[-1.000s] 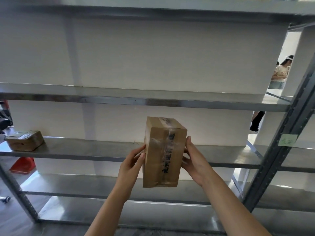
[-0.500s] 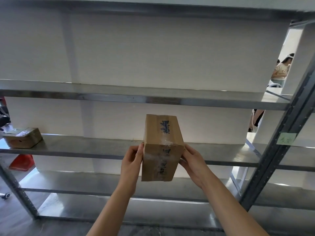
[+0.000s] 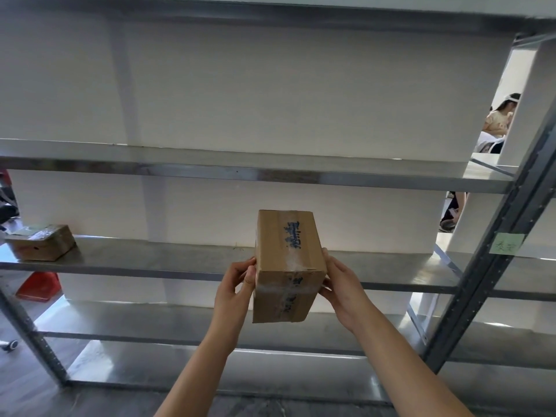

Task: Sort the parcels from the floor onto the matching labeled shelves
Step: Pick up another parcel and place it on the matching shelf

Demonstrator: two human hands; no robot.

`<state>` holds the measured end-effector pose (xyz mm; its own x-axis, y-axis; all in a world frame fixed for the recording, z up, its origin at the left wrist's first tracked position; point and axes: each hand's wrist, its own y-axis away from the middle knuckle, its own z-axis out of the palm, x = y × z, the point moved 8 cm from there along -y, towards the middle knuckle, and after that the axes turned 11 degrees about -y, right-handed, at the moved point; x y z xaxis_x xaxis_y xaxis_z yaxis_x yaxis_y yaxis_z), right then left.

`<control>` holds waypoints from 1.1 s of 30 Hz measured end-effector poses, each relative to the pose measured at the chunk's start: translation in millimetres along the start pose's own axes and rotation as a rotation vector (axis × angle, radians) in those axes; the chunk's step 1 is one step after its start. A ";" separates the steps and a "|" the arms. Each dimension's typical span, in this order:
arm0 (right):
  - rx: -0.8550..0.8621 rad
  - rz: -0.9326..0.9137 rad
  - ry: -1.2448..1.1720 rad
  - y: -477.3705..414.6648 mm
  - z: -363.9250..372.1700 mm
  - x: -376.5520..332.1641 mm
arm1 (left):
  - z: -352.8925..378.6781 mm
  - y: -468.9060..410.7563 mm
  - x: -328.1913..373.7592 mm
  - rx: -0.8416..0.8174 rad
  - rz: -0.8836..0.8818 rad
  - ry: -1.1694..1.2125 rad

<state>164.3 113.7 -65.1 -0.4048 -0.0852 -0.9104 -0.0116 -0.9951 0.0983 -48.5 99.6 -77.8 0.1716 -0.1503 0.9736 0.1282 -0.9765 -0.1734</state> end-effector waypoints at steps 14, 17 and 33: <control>-0.062 -0.026 -0.054 -11.7 3.4 7.6 | -7.4 0.4 -5.1 -0.001 -0.054 0.072; -0.088 0.017 -0.088 -10.9 2.7 14.8 | -9.8 -1.4 -4.5 0.006 -0.056 0.079; -0.160 -0.058 -0.137 -6.7 3.5 1.6 | -6.9 -3.1 -5.2 -0.075 0.080 0.060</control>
<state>160.5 120.5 -65.8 -0.5278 -0.0308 -0.8488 0.1023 -0.9944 -0.0275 -56.5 102.4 -81.3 0.1197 -0.2348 0.9646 0.0428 -0.9695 -0.2413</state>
